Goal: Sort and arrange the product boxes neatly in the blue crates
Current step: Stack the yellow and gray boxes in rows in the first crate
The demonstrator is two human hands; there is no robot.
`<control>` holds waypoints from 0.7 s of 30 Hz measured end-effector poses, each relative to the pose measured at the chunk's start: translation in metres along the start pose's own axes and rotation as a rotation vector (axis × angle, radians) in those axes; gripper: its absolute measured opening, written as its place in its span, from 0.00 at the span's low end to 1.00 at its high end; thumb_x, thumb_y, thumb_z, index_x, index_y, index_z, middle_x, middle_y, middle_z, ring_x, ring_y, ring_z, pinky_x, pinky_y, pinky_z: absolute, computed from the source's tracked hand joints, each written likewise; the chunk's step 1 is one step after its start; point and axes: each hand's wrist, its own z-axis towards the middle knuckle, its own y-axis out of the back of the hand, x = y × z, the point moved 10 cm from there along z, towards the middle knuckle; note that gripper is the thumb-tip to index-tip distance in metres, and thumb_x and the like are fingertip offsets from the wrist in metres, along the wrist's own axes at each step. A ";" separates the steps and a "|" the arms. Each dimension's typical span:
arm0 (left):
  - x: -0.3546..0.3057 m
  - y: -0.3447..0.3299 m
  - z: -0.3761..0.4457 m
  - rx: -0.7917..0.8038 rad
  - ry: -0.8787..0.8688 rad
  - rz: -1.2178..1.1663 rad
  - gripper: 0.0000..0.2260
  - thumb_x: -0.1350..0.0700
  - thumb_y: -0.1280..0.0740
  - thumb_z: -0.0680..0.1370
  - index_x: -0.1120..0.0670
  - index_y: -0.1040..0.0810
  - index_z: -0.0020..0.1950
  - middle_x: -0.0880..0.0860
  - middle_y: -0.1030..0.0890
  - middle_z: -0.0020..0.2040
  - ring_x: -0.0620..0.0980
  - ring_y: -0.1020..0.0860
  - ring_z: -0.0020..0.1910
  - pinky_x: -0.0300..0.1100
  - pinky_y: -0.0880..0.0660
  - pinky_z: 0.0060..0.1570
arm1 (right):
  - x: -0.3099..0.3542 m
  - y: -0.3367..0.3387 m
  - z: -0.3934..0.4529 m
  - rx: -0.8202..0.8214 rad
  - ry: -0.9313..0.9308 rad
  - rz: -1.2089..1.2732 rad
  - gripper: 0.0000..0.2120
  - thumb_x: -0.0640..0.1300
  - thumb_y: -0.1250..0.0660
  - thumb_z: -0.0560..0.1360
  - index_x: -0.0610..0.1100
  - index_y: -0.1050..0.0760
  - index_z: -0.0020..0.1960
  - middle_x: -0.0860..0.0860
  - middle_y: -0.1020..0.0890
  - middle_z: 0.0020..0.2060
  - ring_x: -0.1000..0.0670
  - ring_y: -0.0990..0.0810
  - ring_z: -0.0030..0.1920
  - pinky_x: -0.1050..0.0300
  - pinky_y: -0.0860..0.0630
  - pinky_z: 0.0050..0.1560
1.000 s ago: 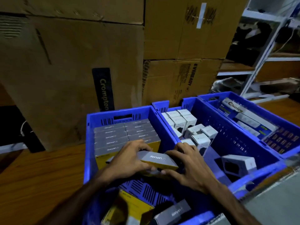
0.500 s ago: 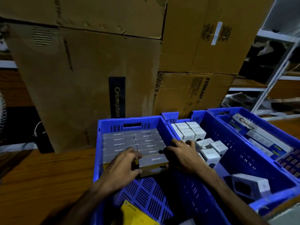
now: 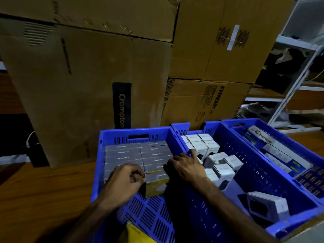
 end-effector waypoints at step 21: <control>0.003 -0.002 0.000 0.037 0.014 -0.222 0.04 0.52 0.22 0.75 0.46 0.15 0.42 0.43 0.17 0.35 0.40 0.22 0.33 0.36 0.26 0.36 | 0.022 -0.007 -0.037 -0.092 -0.069 -0.144 0.18 0.48 0.44 0.71 0.50 0.16 0.46 0.47 0.21 0.42 0.42 0.20 0.44 0.36 0.42 0.63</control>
